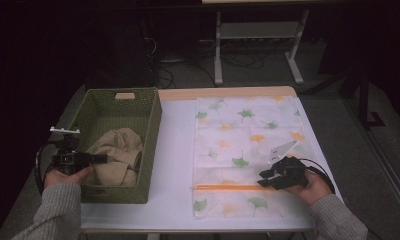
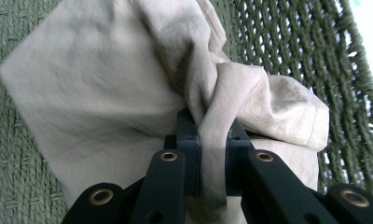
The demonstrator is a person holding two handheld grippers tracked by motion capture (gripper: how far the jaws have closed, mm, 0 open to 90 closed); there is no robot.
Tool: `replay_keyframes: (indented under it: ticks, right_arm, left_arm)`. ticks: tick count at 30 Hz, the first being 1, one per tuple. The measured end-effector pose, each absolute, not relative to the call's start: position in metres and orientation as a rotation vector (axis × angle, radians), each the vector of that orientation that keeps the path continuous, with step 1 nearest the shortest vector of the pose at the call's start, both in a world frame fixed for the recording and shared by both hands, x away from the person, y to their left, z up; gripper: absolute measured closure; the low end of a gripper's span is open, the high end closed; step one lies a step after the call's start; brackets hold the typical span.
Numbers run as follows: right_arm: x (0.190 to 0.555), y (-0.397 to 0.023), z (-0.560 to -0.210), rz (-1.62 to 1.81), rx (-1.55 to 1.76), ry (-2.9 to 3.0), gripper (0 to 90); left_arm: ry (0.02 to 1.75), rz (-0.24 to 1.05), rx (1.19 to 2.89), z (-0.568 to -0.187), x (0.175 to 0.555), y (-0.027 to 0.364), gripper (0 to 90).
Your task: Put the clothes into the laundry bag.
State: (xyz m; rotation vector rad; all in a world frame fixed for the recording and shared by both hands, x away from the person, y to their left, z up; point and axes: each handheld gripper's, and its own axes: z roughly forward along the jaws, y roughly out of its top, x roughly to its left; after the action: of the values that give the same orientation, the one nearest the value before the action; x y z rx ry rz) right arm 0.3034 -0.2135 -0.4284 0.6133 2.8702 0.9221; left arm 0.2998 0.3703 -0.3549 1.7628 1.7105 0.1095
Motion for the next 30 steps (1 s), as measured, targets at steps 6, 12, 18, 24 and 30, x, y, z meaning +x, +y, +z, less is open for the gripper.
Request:
replay_keyframes:
  ticks: [6, 12, 18, 24, 30]
  right_arm:
    - [0.309, -0.204, -0.439, 0.845, 0.585, 2.911, 61.2]
    - [0.309, -0.198, -0.443, 0.789, 0.536, 2.891, 67.9]
    - [0.312, -0.199, -0.442, 0.780, 0.589, 2.880, 84.8]
    - [0.315, -0.201, -0.439, 0.804, 0.664, 2.920, 87.9]
    - [0.315, -0.205, -0.432, 0.837, 0.688, 2.913, 88.0]
  left_arm:
    - [1.683, 0.125, 1.710, -0.350, 0.291, 0.376, 81.6]
    - [1.658, 0.123, 1.680, -0.342, 0.287, 0.379, 81.7]
    - [1.633, 0.120, 1.682, -0.338, 0.283, 0.378, 81.7]
    - [1.632, 0.121, 1.667, -0.337, 0.279, 0.383, 81.7]
    - [1.619, 0.125, 1.650, -0.330, 0.277, 0.385, 81.7]
